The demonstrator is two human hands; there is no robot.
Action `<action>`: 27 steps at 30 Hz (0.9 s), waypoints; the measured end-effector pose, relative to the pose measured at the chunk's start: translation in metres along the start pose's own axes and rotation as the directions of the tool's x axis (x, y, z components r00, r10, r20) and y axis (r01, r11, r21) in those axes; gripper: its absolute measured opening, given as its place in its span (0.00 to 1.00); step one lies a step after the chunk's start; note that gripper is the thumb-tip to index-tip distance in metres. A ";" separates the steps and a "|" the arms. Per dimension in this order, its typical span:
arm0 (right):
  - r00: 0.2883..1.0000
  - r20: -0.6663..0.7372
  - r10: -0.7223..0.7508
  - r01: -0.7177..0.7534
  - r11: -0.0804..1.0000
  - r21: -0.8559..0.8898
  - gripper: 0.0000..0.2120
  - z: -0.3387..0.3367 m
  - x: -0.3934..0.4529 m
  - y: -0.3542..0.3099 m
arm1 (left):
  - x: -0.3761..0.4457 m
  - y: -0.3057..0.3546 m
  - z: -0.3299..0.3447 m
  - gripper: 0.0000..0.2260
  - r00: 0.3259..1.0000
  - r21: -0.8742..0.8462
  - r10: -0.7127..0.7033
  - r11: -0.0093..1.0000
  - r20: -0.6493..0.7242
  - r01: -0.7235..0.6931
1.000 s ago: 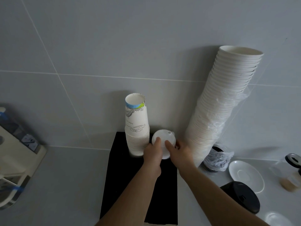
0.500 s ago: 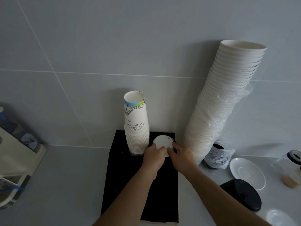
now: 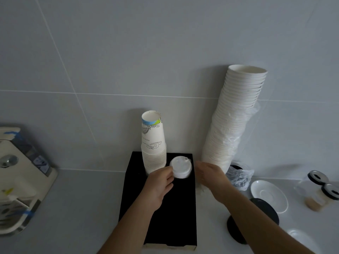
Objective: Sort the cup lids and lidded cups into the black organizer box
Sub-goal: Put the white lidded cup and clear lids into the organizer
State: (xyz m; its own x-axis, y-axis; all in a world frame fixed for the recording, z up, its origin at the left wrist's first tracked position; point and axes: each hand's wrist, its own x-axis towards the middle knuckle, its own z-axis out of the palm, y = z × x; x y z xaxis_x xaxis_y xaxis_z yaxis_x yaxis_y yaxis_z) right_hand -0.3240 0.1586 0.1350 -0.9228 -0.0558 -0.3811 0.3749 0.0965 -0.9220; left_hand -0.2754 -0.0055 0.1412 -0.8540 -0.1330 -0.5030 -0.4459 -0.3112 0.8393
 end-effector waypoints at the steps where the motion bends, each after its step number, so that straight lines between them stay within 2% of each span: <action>1: 1.000 0.019 0.003 -0.004 0.998 0.064 0.10 -0.004 -0.007 -0.002 | -0.007 0.000 -0.004 0.05 1.000 -0.046 0.015 0.999 0.013 -0.014; 4: 0.998 0.055 -0.006 -0.005 0.980 0.201 0.09 -0.020 -0.028 -0.006 | -0.033 0.002 -0.013 0.14 0.999 -0.162 0.048 0.986 0.019 -0.044; 10: 0.997 0.071 -0.020 -0.008 0.931 0.366 0.14 -0.054 -0.080 -0.010 | -0.080 -0.005 -0.023 0.14 0.994 -0.265 0.099 0.961 0.055 -0.081; 17: 0.999 0.004 -0.040 0.035 0.904 0.426 0.17 -0.102 -0.126 0.002 | -0.117 -0.019 -0.012 0.15 0.988 -0.304 0.126 0.948 0.088 -0.093; 27: 0.988 -0.156 0.010 0.064 0.885 0.460 0.16 -0.217 -0.165 0.039 | -0.129 -0.073 0.071 0.13 0.990 -0.259 -0.013 0.965 0.143 0.050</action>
State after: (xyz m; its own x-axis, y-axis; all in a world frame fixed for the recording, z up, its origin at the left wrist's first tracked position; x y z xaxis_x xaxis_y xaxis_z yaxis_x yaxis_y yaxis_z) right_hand -0.1759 0.3875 0.1769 -0.9216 0.1011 -0.3747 0.3134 -0.3755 -0.8722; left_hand -0.1516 0.1009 0.1588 -0.8779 0.0074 -0.4788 -0.4034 -0.5501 0.7312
